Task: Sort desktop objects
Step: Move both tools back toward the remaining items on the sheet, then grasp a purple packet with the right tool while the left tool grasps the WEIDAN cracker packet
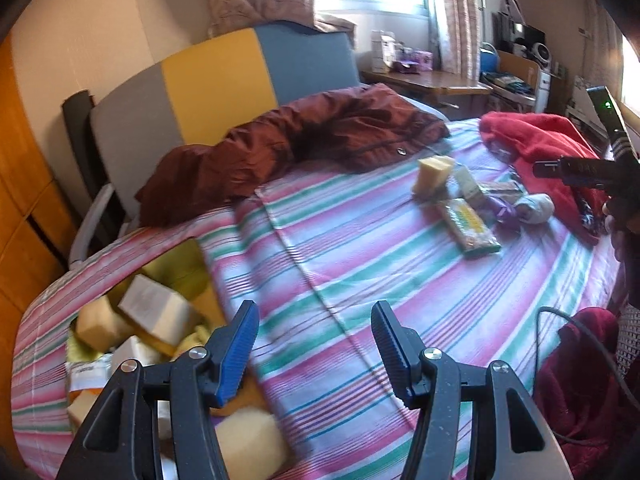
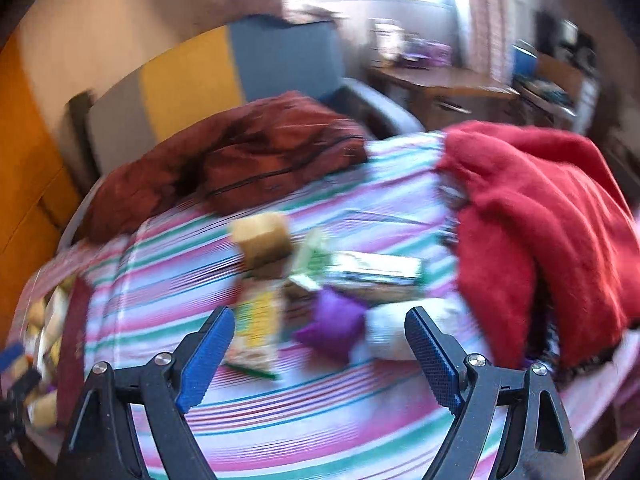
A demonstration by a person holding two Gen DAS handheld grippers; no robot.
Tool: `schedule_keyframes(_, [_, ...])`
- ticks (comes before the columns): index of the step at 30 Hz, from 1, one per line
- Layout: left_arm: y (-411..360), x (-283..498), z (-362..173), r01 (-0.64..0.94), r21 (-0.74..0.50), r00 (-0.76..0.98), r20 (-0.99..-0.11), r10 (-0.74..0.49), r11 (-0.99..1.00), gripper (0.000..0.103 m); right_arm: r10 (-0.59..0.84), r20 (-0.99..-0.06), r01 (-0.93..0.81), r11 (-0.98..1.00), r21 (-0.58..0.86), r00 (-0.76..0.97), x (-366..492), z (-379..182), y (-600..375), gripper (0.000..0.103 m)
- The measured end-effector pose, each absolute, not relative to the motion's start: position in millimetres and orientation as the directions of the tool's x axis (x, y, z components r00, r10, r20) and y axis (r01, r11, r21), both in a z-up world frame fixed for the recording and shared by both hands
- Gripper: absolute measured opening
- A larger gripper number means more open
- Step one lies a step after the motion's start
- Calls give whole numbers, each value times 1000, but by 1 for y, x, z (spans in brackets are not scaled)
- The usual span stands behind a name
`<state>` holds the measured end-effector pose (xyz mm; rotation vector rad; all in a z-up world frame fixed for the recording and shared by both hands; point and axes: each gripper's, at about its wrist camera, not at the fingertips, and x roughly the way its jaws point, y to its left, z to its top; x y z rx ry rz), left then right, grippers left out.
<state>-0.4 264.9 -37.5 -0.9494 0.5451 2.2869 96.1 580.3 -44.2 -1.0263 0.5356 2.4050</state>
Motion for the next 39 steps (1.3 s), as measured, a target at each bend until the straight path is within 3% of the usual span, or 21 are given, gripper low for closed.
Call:
schedule_keyframes(8, [306,-9,-55,-715,74,-470,-787,400,-696,59,301,-759,-725,-616,308,-578,134,-74,643,60])
schedule_keyframes(14, [337,-22,-70,-728,29,-414,-814,407,-685,59,181,-756,-591,-743,315,-630,110,-78,620,59])
schedule_keyframes(18, [355,-27,-76,-743,20,-395,-820,414,-669,59,49,-810,-499,-809,311,-585,77,-97,591,59])
schedule_keyframes(21, [364,-28,-79,-751,5,-378,-822,425,-660,59,11,-832,-524,-781,340,-555,62,-112,594,73])
schedule_keyframes(25, [375,-29,-82,-766,-1,-364,-823,436,-642,59,-6,-822,-574,-713,403,-569,54,-122,609,74])
schedule_keyframes(30, [391,-32,-91,-782,-18,-334,-832,443,-623,59,27,-846,-597,-720,353,-532,42,-130,611,73])
schedule_keyframes(33, [400,-35,-97,-785,-39,-311,-837,449,-618,59,56,-855,-599,-737,313,-516,37,-133,613,65])
schedule_keyframes(36, [411,-38,-103,-790,-81,-270,-844,463,-608,59,85,-863,-603,-750,274,-498,38,-134,615,45])
schedule_keyframes(39, [423,-40,-107,-799,-137,-213,-846,489,-586,59,74,-864,-591,-757,277,-498,37,-133,617,42])
